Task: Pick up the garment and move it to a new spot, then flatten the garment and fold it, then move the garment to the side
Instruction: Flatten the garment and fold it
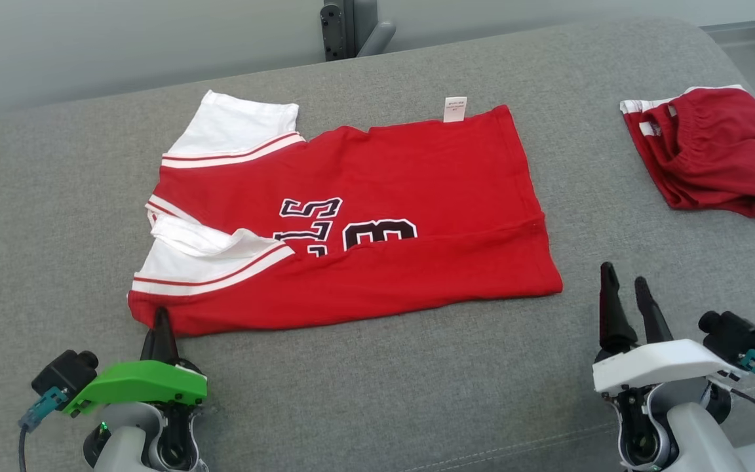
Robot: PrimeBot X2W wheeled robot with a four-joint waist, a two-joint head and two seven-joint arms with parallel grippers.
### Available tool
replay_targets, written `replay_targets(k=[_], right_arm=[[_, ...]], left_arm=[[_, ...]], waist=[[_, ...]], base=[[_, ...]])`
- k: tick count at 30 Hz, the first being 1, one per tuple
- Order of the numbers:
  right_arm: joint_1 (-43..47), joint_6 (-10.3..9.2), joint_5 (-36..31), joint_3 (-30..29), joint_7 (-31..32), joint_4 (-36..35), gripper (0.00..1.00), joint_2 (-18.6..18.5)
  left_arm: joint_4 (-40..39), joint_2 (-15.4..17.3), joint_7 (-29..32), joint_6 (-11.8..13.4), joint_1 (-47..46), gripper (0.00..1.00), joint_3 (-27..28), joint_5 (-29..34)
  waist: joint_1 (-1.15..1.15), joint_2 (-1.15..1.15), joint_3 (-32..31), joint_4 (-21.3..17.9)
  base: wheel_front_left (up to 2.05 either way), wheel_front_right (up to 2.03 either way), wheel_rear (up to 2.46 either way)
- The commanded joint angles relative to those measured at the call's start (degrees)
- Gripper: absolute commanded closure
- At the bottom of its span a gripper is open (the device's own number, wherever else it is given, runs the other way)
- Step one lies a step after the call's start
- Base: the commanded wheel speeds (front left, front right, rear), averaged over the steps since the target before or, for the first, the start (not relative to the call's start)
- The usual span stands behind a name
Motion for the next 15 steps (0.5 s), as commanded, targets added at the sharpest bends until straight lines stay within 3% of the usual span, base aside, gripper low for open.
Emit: replay_targets(k=[1,15], right_arm=[[0.05,-0.01,-0.26,0.85,-0.14,1.95,0.00,-0.15],[-9.08,-0.01,5.55,8.46,-0.01,21.21,0.00,-0.15]], left_arm=[[-1.45,0.42,-0.26,0.05,0.59,1.00,0.65,1.27],[-8.86,-0.45,-0.29,0.05,4.00,1.00,-0.26,3.82]], waist=[[0.00,0.67,-0.13,0.56],[0.00,0.67,0.15,3.30]], base=[[0.00,0.00,0.00],[0.00,0.00,0.00]])
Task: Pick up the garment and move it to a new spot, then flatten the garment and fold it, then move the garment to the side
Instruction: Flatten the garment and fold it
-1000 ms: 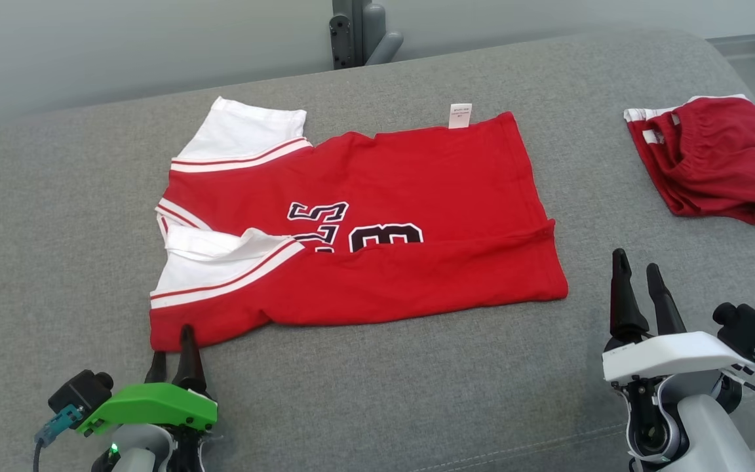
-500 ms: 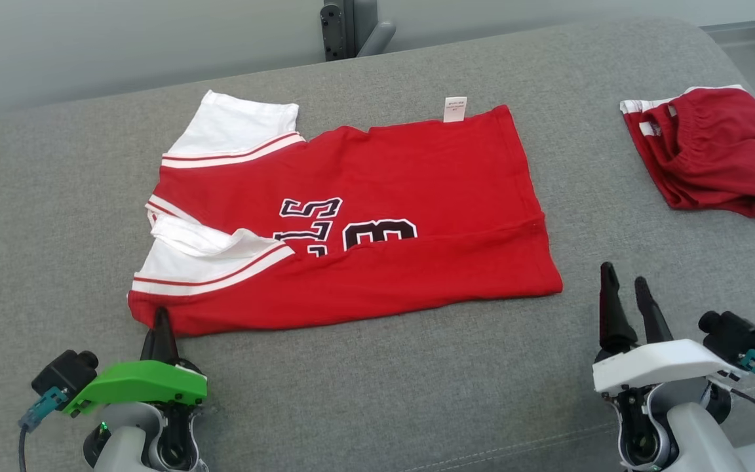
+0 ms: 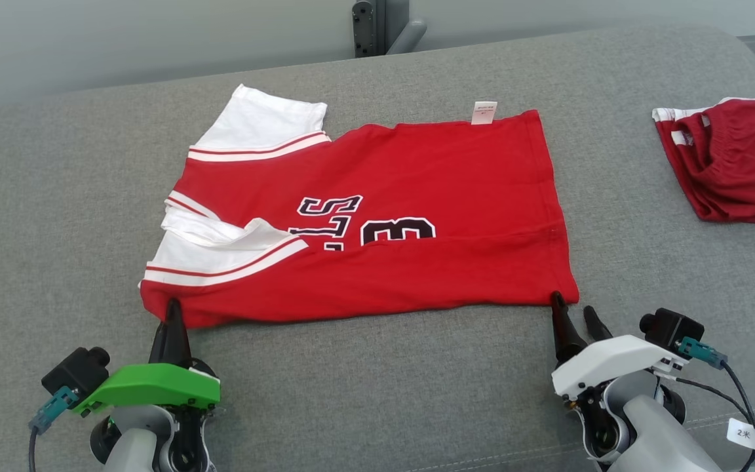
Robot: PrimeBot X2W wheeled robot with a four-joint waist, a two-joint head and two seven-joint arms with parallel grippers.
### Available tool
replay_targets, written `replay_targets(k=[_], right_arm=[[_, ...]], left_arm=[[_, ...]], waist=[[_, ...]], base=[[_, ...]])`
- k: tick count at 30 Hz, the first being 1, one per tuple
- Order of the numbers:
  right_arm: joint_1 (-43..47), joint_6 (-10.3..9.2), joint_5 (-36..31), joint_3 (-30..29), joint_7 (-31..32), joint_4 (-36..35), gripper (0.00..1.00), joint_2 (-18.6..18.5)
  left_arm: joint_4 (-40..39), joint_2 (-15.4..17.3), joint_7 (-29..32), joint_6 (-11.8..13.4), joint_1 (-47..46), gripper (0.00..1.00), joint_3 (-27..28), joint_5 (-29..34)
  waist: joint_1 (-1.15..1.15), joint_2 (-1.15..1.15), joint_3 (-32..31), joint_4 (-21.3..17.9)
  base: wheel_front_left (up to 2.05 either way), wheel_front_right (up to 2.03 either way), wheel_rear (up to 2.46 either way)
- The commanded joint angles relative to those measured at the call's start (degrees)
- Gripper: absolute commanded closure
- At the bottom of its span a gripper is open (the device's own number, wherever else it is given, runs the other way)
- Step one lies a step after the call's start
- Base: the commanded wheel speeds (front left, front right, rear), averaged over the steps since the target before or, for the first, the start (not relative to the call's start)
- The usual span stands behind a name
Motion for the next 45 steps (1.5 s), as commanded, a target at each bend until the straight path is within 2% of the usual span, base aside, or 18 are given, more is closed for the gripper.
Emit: replay_targets(k=[1,6,7,8,9,10,11,15,22,31,41,42,43,44,45], right_arm=[[-1.21,-0.01,0.68,0.40,-0.08,1.40,0.00,-0.22],[-5.06,-0.01,4.13,3.39,-0.06,7.55,0.00,-0.13],[-5.74,-0.01,4.56,3.81,-0.01,8.51,0.18,-0.12],[-7.01,-0.01,5.63,4.63,-0.01,10.32,0.56,-0.11],[-7.57,-0.01,5.82,5.02,-0.01,11.14,0.71,-0.11],[-8.26,-0.01,5.71,5.14,-0.03,11.65,0.94,-0.10],[-8.78,-0.01,5.72,5.03,-0.04,11.71,1.00,-0.10],[-8.47,-0.01,5.09,3.27,-0.13,10.14,1.00,-0.29],[-2.38,-0.01,4.34,-0.55,-0.14,3.87,1.00,-0.27],[7.27,-0.04,3.17,-3.05,-0.15,-3.29,1.00,-0.28],[9.32,-0.04,2.69,-3.16,0.27,-2.64,1.00,-0.29],[9.36,-0.04,2.72,-3.13,0.27,-2.45,1.00,-0.28],[9.39,-0.05,2.60,-3.15,0.26,-2.26,0.84,-0.29],[9.45,-0.05,2.54,-3.22,0.23,-2.15,0.61,-0.29],[9.56,-0.05,2.48,-3.34,0.22,-2.05,0.29,-0.29]], left_arm=[[-0.38,0.23,-0.27,0.05,0.48,1.00,-0.02,0.89],[-1.56,0.09,-0.26,0.05,0.59,1.00,-1.09,1.76],[-1.90,0.07,-0.25,0.05,0.59,1.00,-1.28,2.16],[-2.37,0.08,-0.23,0.05,0.81,1.00,-1.46,3.03],[-2.61,0.06,-0.23,0.05,0.92,1.00,-1.58,3.58],[-2.85,0.05,-0.22,0.05,1.04,1.00,-1.73,4.14],[-3.12,0.04,-0.22,0.05,1.21,1.00,-1.78,4.61],[-4.95,0.04,-0.23,0.05,2.29,1.00,-2.06,6.40],[-8.40,0.05,-0.22,0.56,6.88,1.00,-1.68,9.20],[-13.36,0.98,2.48,5.38,15.46,1.00,-3.24,11.77],[-15.57,1.37,6.38,9.97,18.23,1.00,-5.01,13.70],[-15.71,1.33,6.61,10.34,18.38,0.88,-5.00,13.72],[-15.88,1.37,6.56,10.82,18.50,0.63,-5.06,13.96],[-16.12,1.52,6.65,11.30,18.63,0.41,-5.13,14.30],[-16.48,1.66,6.66,11.64,18.74,0.00,-5.21,14.54]], waist=[[0.00,0.67,0.09,0.42],[0.00,0.67,0.26,1.18],[0.00,0.67,0.26,1.27],[0.00,0.67,0.20,1.43],[0.00,0.67,0.16,1.50],[0.00,0.67,0.11,1.56],[0.00,0.67,0.03,1.63],[0.00,0.67,-0.49,1.80],[0.00,0.67,-1.68,1.72],[0.00,0.67,-2.79,0.98],[0.00,0.67,-4.09,0.76],[0.00,0.67,-4.19,0.74],[0.00,0.67,-4.27,0.71],[0.00,0.67,-4.38,0.67],[0.00,0.67,-4.49,0.65]], base=[[0.00,0.00,0.00],[0.00,0.00,0.00],[0.00,0.00,0.00],[0.00,0.00,0.00],[0.00,0.00,0.00],[0.00,0.00,0.00],[0.00,0.00,0.00],[0.00,0.00,0.00],[0.00,0.00,0.00],[0.00,0.00,0.00],[0.00,0.00,0.00],[0.00,0.00,0.00],[0.00,0.00,0.00],[0.00,0.00,0.00],[0.00,0.00,0.00]])
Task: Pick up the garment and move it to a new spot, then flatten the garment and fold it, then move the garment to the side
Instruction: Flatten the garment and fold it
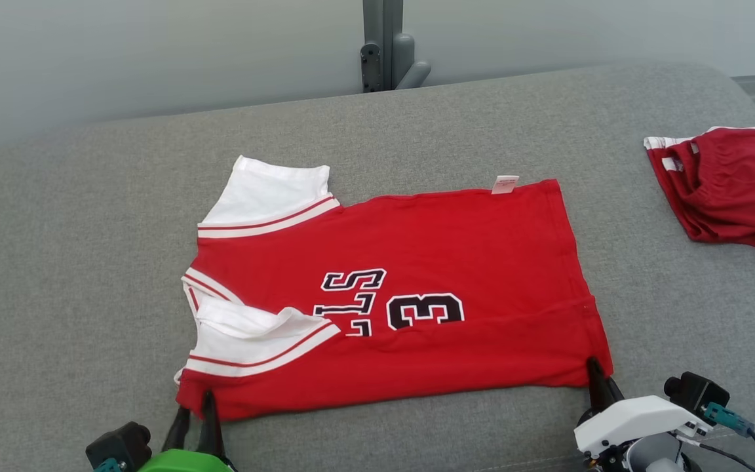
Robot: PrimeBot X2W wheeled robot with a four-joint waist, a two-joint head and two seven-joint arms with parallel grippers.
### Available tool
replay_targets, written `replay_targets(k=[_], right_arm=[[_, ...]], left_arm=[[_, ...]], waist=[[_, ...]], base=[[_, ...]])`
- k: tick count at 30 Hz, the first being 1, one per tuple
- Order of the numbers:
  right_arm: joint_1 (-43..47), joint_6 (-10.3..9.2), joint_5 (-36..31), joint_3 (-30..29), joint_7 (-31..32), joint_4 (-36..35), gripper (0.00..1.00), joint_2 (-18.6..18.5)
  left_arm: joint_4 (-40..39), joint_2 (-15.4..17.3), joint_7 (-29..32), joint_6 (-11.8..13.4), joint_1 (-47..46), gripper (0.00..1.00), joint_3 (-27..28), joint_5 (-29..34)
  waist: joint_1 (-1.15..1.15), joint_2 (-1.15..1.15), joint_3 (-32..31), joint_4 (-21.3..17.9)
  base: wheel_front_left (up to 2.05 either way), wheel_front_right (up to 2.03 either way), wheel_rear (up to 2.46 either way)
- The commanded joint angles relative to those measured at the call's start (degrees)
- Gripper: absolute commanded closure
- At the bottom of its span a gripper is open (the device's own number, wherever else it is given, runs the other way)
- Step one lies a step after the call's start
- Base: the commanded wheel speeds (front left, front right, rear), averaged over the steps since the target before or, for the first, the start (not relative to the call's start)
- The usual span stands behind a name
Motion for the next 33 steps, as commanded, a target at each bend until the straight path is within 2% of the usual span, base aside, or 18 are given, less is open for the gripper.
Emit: replay_targets(k=[1,11,16,24,33], right_arm=[[1.07,-0.09,-0.41,-0.63,-0.10,0.37,0.00,-0.38],[2.59,-0.07,-4.40,-4.18,-0.47,-2.51,0.00,-0.31],[3.11,-0.07,-8.11,-5.71,-0.45,-6.75,0.00,-0.30],[-0.04,-0.07,-15.78,-4.51,0.95,-14.71,0.00,-1.07],[-7.00,-0.07,-19.42,-2.28,4.18,-21.98,0.00,-1.52]], left_arm=[[-0.68,0.70,-0.01,0.66,1.01,0.00,0.16,0.58],[-6.40,3.75,-0.07,3.41,2.81,0.00,1.34,2.06],[-7.07,5.82,1.08,2.54,-1.25,0.00,0.37,3.56],[-1.92,9.29,5.63,-0.51,-16.33,0.00,-3.03,6.89],[11.59,10.16,10.96,-2.64,-38.22,0.00,-5.95,9.80]], waist=[[0.00,0.67,-0.21,-0.05],[0.00,0.67,-1.38,-0.33],[0.00,0.67,-1.32,-0.64],[0.00,0.67,2.61,-2.00],[0.00,0.67,12.54,-5.20]], base=[[0.00,0.00,0.00],[0.00,0.00,0.00],[0.00,0.00,0.00],[0.00,0.00,0.00],[0.00,0.00,0.00]])
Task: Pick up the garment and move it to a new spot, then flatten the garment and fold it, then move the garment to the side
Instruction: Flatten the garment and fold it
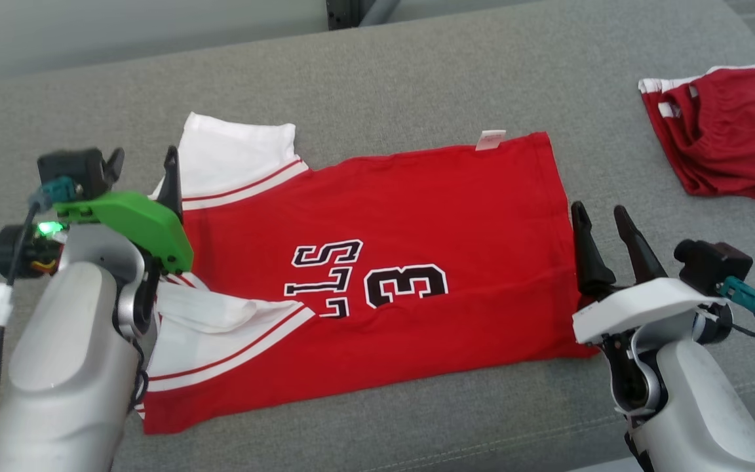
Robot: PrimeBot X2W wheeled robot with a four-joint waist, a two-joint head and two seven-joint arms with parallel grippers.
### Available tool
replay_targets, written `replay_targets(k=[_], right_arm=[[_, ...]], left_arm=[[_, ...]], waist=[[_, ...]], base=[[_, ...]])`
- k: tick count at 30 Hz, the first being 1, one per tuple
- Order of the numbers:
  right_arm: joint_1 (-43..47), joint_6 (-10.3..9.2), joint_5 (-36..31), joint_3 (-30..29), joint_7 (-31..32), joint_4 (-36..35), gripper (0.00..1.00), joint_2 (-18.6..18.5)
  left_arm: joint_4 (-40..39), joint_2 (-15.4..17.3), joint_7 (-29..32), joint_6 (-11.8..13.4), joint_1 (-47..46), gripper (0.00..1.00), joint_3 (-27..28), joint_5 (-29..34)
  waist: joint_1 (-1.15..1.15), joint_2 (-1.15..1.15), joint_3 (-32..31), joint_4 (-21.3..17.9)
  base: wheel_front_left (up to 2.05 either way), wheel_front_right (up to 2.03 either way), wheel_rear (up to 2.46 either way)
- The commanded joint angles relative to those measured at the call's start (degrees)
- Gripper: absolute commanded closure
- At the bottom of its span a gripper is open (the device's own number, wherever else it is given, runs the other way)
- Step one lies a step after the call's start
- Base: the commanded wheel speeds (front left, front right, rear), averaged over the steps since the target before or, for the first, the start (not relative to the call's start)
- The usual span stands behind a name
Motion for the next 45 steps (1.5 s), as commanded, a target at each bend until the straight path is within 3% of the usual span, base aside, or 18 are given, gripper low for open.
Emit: replay_targets(k=[1,13,24,25,26,27,28,37,45], right_arm=[[-1.06,-0.03,-0.49,0.40,0.25,-0.67,0.00,-0.12],[-6.46,-0.03,0.64,6.17,1.12,-7.50,0.00,-1.03],[-6.65,-0.03,1.58,7.79,0.66,-10.52,0.00,-1.40],[-6.70,-0.03,1.59,7.82,0.64,-10.66,0.00,-1.40],[-6.75,-0.03,1.69,7.84,0.60,-10.83,0.00,-1.43],[-6.81,-0.03,1.78,7.83,0.50,-11.04,0.00,-1.52],[-6.84,-0.03,1.87,7.76,0.46,-11.13,0.00,-1.62],[-8.59,-0.03,0.79,6.54,1.63,-10.74,0.00,-3.32],[-16.15,-0.03,-1.30,7.34,7.17,-5.08,0.00,-7.83]], left_arm=[[1.07,0.65,0.27,-0.35,-2.11,0.00,-0.13,0.30],[18.22,3.57,4.32,-1.89,-21.44,0.00,-2.46,3.60],[28.81,3.38,2.21,-2.77,-27.59,0.00,-4.22,4.53],[29.43,3.27,2.01,-2.88,-27.77,0.10,-4.35,4.54],[29.92,3.30,1.83,-3.12,-27.98,0.51,-4.42,4.47],[30.42,3.30,1.61,-3.37,-28.24,0.68,-4.51,4.40],[30.84,3.27,1.43,-3.45,-28.43,1.00,-4.60,4.34],[32.07,2.37,-2.40,-5.10,-30.23,1.00,-4.92,3.39],[30.64,0.59,-6.76,-6.85,-29.19,1.00,-4.63,1.53]], waist=[[0.00,0.67,5.26,-2.44],[0.00,0.67,16.70,-7.18],[0.00,0.67,18.52,-7.92],[0.00,0.67,18.53,-7.87],[0.00,0.67,18.55,-7.81],[0.00,0.67,18.55,-7.73],[0.00,0.67,18.51,-7.62],[0.00,0.67,17.27,-5.90],[0.00,0.67,16.39,-3.65]], base=[[0.00,0.00,0.00],[0.00,0.00,0.00],[0.00,0.00,0.00],[0.00,0.00,0.00],[0.00,0.00,0.00],[0.00,0.00,0.00],[0.00,0.00,0.00],[0.00,0.00,0.00],[0.00,0.00,0.00]])
